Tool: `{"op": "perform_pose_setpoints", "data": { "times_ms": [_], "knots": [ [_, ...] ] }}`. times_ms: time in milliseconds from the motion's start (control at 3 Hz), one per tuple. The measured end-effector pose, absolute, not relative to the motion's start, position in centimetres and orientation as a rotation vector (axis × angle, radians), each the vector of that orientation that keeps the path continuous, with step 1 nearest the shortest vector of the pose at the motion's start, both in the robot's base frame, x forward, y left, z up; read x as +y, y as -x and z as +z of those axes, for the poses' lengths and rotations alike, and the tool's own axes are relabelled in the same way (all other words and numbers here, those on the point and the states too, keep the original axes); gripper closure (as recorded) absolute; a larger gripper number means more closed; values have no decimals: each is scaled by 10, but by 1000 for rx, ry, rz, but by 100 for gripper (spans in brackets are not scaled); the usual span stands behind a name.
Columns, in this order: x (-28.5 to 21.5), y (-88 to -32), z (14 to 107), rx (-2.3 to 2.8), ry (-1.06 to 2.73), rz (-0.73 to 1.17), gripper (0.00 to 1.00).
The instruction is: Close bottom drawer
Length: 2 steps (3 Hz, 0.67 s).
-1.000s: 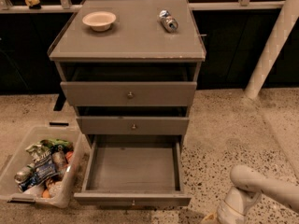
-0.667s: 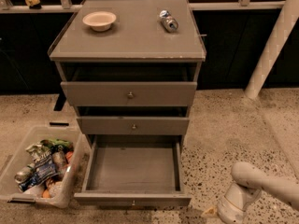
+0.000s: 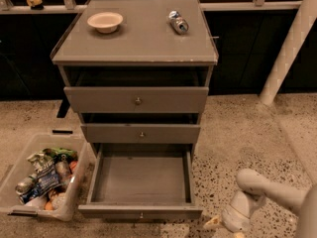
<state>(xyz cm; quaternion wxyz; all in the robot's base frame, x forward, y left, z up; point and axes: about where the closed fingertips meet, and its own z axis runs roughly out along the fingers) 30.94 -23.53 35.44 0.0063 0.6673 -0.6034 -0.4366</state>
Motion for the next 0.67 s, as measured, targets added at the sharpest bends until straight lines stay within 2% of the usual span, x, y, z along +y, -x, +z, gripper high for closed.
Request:
{"op": "perform_pose_setpoints", "data": {
  "times_ms": [667],
  "knots": [
    [-236, -321, 339, -1835, -2163, -1420, 0]
  ]
}}
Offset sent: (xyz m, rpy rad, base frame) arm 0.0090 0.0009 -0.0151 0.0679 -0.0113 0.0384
